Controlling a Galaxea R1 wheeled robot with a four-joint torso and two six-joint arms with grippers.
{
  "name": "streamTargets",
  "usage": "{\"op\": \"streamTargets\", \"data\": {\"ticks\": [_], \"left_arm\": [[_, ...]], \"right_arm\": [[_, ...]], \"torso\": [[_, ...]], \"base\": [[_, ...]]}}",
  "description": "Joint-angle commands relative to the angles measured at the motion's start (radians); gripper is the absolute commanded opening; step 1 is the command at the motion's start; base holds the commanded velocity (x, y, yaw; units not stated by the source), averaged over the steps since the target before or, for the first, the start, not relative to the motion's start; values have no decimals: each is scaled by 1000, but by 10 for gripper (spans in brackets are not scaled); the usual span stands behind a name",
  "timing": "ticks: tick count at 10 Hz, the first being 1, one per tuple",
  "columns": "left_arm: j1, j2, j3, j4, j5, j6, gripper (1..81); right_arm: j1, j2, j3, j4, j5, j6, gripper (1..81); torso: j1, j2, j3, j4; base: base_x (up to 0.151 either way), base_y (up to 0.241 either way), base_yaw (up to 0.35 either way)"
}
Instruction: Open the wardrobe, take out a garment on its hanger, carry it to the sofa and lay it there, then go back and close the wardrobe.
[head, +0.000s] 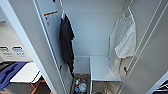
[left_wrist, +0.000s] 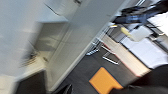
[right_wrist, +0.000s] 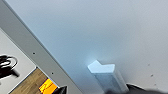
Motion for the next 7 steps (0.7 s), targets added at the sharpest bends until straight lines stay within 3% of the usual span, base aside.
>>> {"op": "streamTargets", "data": {"ticks": [1, 5, 7], "left_arm": [[-47, -82, 1, 24, -84, 4, 811], [10, -42, -134, 22, -145, -6, 811], [42, 13, -217, 21, -148, -7, 811]], "right_arm": [[-15, -80, 117, -47, -92, 51, 811], [-129, -151, -102, -47, 89, 57, 811], [-178, -146, -235, -39, 150, 98, 811]], "torso": [[0, 0, 0, 0], [-5, -2, 0, 0], [-9, -4, 1, 0]], "base": [[0, 0, 0], [0, 0, 0], [0, 0, 0]]}}
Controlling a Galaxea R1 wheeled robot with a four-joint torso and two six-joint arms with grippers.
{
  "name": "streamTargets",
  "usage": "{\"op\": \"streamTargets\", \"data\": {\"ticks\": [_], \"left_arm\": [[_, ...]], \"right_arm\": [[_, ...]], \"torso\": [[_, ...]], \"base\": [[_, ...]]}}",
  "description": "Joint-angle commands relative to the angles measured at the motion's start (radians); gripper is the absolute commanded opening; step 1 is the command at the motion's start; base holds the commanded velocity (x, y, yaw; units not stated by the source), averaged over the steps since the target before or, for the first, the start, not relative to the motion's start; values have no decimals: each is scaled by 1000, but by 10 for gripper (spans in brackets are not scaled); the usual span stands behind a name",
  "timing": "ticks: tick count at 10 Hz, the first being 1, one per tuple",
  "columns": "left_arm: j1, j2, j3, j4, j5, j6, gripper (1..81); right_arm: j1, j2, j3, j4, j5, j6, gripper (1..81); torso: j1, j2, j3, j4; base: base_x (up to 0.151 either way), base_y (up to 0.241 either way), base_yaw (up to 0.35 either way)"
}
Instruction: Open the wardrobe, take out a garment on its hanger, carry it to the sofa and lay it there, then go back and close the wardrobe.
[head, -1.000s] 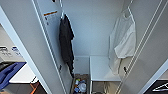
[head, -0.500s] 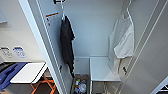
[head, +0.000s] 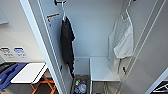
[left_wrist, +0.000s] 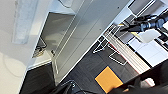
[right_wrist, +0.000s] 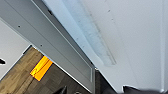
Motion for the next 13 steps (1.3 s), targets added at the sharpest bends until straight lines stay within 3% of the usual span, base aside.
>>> {"op": "streamTargets", "data": {"ticks": [1, 5, 7, 13], "left_arm": [[-8, 25, -48, 14, -9, -3, 811], [21, 182, -200, -4, -17, -69, 811], [20, 220, -234, -16, -58, -93, 811], [23, 417, -461, -21, -86, -178, 811]], "right_arm": [[-19, -58, -133, -8, 135, 65, 811], [-116, 129, -322, -13, 168, 184, 811], [-147, 219, -391, -14, 173, 244, 811], [-240, 462, -631, -13, 205, 358, 811]], "torso": [[0, 0, 0, 0], [-2, -1, 0, 0], [-3, -1, 1, 0], [-3, -2, 1, 0]], "base": [[0, 0, 0], [0, 0, 0], [0, 0, 0], [0, 0, 0]]}}
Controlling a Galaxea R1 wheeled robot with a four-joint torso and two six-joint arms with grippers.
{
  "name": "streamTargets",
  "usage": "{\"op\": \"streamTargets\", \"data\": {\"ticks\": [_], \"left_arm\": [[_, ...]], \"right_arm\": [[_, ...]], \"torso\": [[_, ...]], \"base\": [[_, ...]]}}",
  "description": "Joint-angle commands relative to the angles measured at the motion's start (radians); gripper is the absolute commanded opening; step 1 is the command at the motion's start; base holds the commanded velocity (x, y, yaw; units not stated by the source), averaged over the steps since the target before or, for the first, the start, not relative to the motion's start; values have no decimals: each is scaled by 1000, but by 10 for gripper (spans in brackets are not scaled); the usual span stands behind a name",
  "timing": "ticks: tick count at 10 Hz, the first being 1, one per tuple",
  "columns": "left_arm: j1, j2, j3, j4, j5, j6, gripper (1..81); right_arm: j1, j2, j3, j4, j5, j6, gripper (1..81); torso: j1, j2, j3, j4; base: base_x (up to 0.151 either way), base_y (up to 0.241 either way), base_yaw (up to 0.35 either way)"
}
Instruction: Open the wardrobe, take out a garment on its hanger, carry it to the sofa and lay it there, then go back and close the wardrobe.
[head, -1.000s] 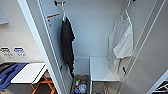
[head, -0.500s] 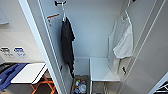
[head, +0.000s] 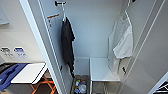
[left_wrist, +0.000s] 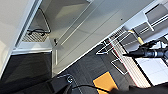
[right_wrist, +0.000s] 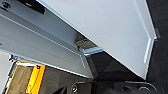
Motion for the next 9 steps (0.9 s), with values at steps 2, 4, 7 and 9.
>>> {"op": "streamTargets", "data": {"ticks": [2, 4, 7, 9], "left_arm": [[-41, 80, -109, 0, -2, -66, 811], [-41, 137, -181, -2, -11, -81, 811], [-28, 218, -308, -2, -13, -115, 811], [-18, 277, -394, -2, -14, -139, 811]], "right_arm": [[-31, 93, -154, -14, 7, 99, 811], [-51, 153, -227, -14, 13, 116, 811], [-54, 211, -319, -19, -2, 152, 811], [-74, 280, -387, -21, -21, 152, 811]], "torso": [[0, 0, 0, 0], [0, 0, 0, 0], [0, 0, 0, 0], [-1, 0, 0, 0]], "base": [[0, 0, 0], [0, 0, 0], [0, 0, 0], [0, 0, 0]]}}
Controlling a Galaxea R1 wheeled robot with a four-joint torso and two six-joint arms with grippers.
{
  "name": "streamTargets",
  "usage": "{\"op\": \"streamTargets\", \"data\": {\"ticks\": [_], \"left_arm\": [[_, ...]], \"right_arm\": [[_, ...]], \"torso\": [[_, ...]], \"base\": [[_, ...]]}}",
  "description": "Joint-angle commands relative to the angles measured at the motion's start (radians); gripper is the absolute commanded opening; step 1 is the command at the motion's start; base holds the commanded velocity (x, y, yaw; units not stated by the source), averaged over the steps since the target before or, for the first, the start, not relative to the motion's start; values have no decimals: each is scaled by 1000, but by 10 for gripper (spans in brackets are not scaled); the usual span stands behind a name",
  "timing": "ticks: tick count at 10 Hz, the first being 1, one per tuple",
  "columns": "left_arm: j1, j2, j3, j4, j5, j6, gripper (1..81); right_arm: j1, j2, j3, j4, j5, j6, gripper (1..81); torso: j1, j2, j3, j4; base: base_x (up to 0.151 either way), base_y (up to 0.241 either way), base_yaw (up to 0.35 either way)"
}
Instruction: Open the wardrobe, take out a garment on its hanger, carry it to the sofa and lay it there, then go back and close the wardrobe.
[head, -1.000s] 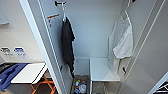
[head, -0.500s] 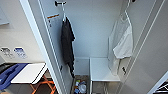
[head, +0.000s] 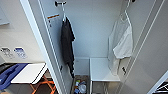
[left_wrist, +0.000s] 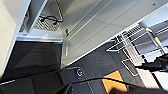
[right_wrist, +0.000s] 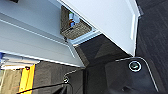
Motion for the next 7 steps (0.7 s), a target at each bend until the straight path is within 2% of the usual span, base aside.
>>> {"op": "streamTargets", "data": {"ticks": [1, 5, 7], "left_arm": [[-30, 52, -84, 1, -8, -68, 811], [-25, 135, -304, 1, -191, -246, 811], [-25, 192, -425, 3, -233, -335, 811]], "right_arm": [[-7, 65, -88, -23, -50, 13, 811], [-52, 217, -274, -43, -101, 14, 811], [-70, 256, -297, -49, -101, 13, 811]], "torso": [[0, 0, 0, 0], [0, 0, 0, 0], [0, 0, 0, 0]], "base": [[0, 0, 0], [0, 0, 0], [0, 0, 0]]}}
